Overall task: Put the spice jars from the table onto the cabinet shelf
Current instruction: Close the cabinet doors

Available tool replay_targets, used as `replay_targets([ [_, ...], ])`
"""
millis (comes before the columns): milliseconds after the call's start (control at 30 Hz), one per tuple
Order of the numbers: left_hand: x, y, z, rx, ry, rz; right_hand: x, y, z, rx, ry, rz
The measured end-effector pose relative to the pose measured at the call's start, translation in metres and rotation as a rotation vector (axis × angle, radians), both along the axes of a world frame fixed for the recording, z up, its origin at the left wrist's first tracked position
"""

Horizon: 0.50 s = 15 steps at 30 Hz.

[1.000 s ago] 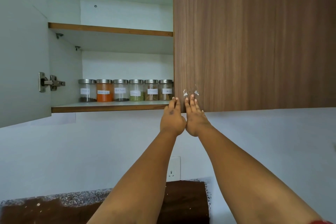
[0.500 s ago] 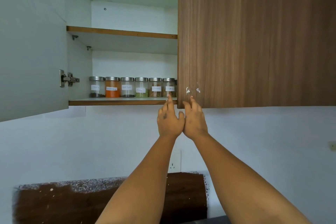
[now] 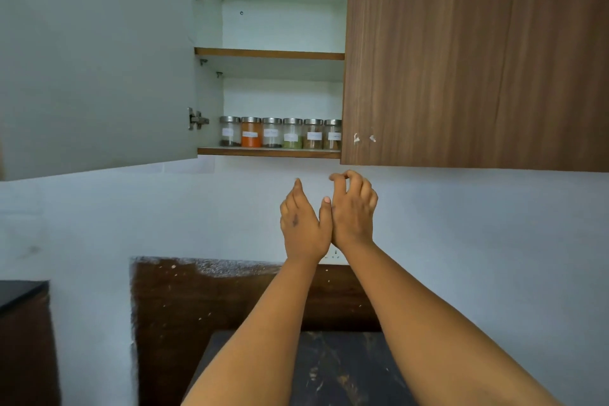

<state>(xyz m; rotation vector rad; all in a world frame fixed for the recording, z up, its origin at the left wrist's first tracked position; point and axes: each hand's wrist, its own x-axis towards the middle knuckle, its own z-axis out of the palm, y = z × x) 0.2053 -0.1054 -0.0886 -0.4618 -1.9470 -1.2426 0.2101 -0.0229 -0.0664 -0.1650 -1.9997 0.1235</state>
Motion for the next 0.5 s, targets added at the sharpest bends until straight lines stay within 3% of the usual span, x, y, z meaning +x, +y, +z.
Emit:
replay_targets([
  [233,0.049,-0.077,-0.018,-0.009,-0.039,0.127,0.046,-0.07,-0.021,-0.089,-0.026,0.102],
  [500,0.067,-0.165,-0.001,0.117,-0.076,0.178,0.062,-0.143,0.006,-0.096,0.071,0.209],
])
